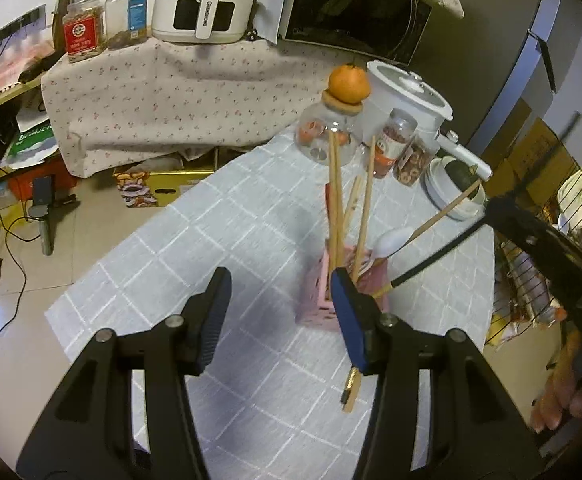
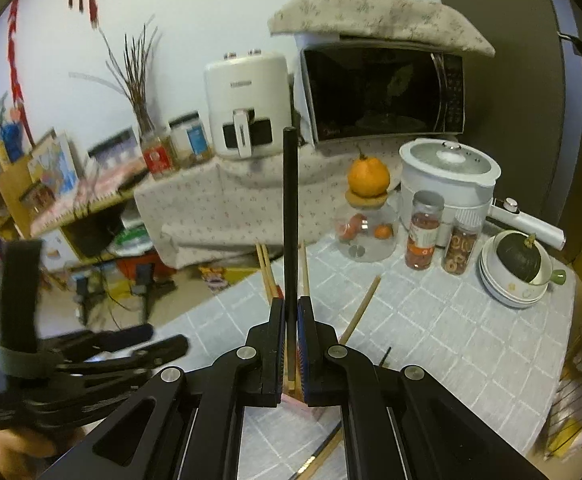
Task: Organize utensils
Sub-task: 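Insert both chopsticks into the pink basket and open both tools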
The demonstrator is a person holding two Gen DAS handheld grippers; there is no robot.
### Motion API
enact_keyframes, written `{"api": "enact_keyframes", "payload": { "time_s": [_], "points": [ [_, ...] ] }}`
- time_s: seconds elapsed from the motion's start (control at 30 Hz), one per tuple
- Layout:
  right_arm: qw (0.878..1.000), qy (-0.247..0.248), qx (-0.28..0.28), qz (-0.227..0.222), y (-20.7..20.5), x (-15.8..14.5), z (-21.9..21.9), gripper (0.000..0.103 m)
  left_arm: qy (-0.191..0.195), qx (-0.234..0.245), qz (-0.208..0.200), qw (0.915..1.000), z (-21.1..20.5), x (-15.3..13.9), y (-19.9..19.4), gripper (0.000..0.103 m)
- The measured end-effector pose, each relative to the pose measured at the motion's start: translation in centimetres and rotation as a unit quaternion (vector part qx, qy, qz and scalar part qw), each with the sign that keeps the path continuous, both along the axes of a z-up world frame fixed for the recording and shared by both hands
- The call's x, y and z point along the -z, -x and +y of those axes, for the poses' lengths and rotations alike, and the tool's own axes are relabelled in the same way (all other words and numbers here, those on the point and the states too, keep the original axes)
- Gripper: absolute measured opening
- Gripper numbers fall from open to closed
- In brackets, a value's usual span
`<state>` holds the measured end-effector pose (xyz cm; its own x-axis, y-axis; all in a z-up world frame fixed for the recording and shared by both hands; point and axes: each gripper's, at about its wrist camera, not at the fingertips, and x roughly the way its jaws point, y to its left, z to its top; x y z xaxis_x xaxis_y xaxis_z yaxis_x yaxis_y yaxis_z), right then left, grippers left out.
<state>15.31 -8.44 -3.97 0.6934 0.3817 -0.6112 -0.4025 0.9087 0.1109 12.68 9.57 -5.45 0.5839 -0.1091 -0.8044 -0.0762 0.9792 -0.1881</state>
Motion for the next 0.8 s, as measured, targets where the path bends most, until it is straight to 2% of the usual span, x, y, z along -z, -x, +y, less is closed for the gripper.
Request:
{"api": "enact_keyframes", "payload": {
  "time_s": [0.27,0.4,0.57,0.63,0.73,0.8],
  "points": [
    [0.998,0.055,0.003,0.025,-2.0,2.7,2.4,0.006,-0.016,0.008,0.017,0.9997,1.0,0.9,0.8,0.053],
    [0.996,0.072,0.011,0.058,-2.9,4.0,3.0,0.006,-0.018,0.010,0.024,0.9995,1.2,1.3,0.9,0.053],
    [0.998,0.011,0.007,0.068,-3.3,4.0,2.1,0.010,-0.019,0.012,0.028,0.9994,1.1,1.3,0.9,0.054],
    [0.998,-0.006,0.013,0.066,-3.1,3.5,1.5,0.016,-0.014,0.013,0.029,0.9994,1.0,1.2,0.9,0.062],
    [0.998,-0.021,0.023,0.057,-2.5,2.4,0.1,0.018,-0.007,0.015,0.031,0.9994,0.9,1.2,1.0,0.066],
    [0.998,-0.026,0.027,0.051,-2.0,1.8,-0.7,0.023,-0.005,0.017,0.034,0.9993,0.7,1.3,1.0,0.067]
  ]
}}
